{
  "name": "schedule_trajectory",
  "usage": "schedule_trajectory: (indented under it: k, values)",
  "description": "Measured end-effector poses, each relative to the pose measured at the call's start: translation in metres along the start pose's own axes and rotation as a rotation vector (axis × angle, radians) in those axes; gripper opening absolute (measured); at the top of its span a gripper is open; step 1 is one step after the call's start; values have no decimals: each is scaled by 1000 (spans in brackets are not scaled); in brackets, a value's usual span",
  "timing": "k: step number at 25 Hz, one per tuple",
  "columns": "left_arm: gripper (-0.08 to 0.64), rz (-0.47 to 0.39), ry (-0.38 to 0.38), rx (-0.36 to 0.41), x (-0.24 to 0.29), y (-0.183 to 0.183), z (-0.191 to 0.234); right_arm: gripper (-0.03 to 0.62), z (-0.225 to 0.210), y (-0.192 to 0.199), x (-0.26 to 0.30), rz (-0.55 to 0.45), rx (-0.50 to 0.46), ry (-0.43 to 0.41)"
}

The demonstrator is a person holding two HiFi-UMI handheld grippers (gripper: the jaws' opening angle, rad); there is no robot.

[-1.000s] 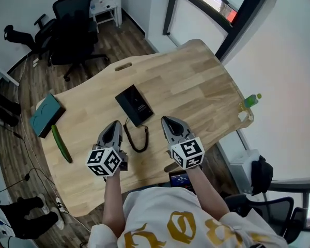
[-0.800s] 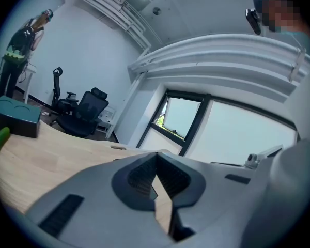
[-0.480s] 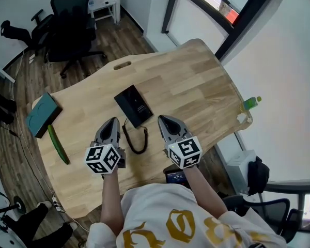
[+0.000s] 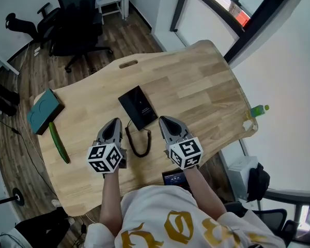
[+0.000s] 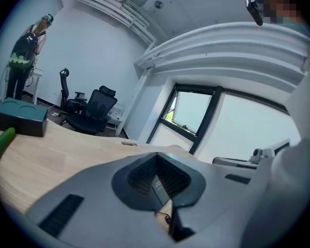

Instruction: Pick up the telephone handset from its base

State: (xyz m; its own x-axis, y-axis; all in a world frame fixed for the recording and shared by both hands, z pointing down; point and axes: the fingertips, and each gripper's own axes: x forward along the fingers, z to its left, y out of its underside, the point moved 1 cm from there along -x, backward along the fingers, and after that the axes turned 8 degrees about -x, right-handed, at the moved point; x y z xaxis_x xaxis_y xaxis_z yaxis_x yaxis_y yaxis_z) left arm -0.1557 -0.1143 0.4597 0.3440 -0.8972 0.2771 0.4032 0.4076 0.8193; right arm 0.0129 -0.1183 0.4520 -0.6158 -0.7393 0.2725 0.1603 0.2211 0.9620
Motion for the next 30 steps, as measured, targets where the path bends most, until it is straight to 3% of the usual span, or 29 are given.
schedule_trajectory:
  k: [8, 13, 16, 30]
  values:
    - [6, 49, -35, -57, 18, 24, 20, 5, -5, 18, 17, 44, 21, -45]
    - [6, 70, -79, -31, 26, 34, 33, 6, -8, 26, 31, 76, 5, -64]
    - [6, 77, -95, -63, 30, 42, 43, 6, -11, 32, 40, 93, 3, -81]
    - [8, 118, -120, -124, 57, 66, 59, 6, -23, 77, 68, 188, 23, -111]
